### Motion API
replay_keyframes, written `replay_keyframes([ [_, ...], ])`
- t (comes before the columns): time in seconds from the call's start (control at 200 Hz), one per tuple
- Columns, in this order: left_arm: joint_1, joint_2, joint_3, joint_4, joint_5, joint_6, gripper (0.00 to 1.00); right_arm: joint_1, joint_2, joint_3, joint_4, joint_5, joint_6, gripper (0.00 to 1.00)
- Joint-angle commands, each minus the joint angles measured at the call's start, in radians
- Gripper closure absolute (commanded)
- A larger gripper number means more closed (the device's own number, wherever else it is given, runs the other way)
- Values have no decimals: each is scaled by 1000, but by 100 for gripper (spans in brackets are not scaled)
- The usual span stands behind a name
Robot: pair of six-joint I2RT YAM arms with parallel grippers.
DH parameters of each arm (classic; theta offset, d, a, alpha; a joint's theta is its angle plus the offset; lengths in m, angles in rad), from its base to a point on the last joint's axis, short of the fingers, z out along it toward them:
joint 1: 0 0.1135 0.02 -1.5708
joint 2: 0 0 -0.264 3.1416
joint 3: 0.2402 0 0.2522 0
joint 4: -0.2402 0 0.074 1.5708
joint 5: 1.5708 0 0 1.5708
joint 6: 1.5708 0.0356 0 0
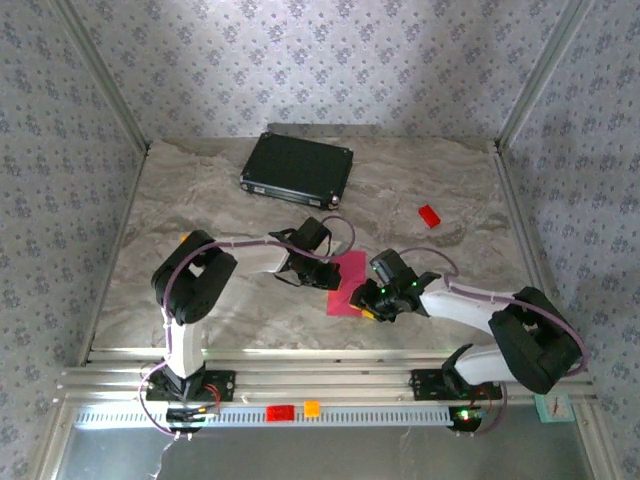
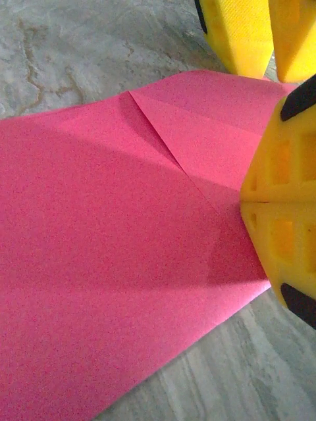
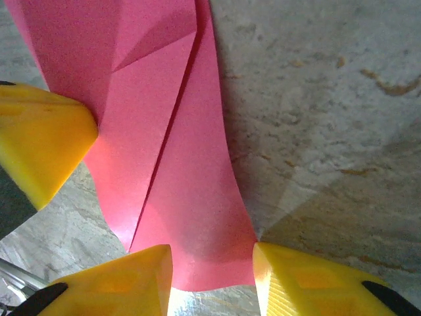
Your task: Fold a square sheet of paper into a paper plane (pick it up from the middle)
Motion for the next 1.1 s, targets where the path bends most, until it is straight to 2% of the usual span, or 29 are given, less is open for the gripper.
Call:
replay_keyframes([
  [0.0,-7,12,-20,-22,8,21,95,10,40,24,14,1,20,60],
  [0.19,-6,16,-19,-24,9,21,95,9,46,54,66,2,9,59],
  [0.35,-7,17,-19,-29,13,20,95,-29,31,63,94,10,-9,58],
  [0.535,-8,12,-24,-19,25,18,95,-101,76,32,219,-52,-10,58],
  [0.88,-8,-2,-27,-11,27,4,95,-153,135,-9,316,-101,-21,58],
  [1.094,-8,-1,-27,-2,35,-7,95,-185,162,-62,420,-135,-38,62],
])
